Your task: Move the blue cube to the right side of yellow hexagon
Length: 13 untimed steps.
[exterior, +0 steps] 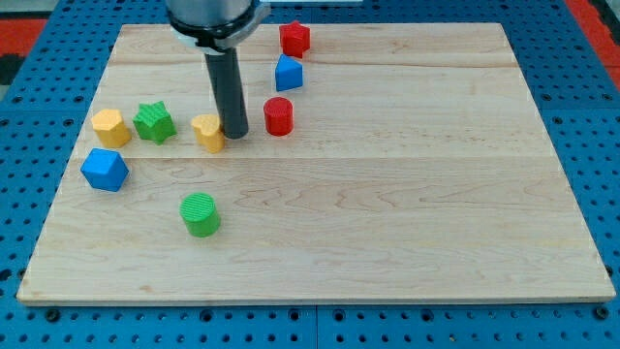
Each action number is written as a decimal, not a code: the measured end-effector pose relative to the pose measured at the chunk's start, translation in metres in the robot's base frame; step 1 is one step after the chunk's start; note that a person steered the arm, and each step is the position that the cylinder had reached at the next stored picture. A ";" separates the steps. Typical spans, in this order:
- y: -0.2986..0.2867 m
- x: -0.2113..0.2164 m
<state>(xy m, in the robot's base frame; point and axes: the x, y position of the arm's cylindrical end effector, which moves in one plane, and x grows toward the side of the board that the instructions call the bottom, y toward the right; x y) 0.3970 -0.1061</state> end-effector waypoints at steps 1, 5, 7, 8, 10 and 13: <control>-0.032 -0.011; -0.087 -0.049; -0.121 -0.038; -0.122 -0.031; -0.122 -0.004; -0.123 0.030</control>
<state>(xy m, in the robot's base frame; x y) 0.4269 -0.2294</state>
